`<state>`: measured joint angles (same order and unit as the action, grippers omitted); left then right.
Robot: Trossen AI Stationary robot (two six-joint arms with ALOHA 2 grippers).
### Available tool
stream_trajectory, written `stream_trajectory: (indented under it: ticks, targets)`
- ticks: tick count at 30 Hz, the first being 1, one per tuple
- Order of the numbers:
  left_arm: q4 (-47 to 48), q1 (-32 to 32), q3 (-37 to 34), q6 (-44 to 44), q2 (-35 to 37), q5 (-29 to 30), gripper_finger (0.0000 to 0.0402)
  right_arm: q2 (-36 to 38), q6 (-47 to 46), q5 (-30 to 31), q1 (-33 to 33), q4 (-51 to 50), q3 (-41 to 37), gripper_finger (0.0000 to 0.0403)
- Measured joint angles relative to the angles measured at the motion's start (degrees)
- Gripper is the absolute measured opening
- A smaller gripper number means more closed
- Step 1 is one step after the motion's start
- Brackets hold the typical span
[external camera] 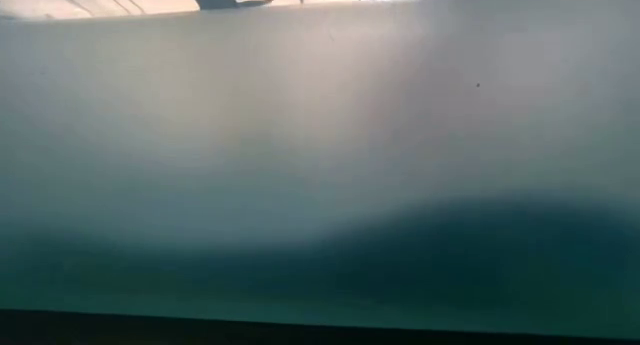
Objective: Fold microfiber towels
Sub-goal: Fold the green microfiber cloth into the bin
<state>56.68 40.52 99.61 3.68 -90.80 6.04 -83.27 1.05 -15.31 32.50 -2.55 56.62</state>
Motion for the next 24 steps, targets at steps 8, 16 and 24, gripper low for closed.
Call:
stream_trajectory:
  ticks: [8,16,24]
  targets:
    - [0.1,-0.2,0.0,-0.8,0.1,-0.3,0.0001,-11.8,1.3,-1.7,3.0,11.8,3.2,0.0149]
    - [1.5,-1.4,0.0,-2.9,0.1,-4.0,0.0001,-20.3,6.2,-3.0,3.8,12.2,8.6,0.0182]
    - [4.2,-4.5,0.0,-4.8,0.1,-4.6,0.0001,-21.7,9.5,-5.1,4.2,12.3,11.4,0.0183]
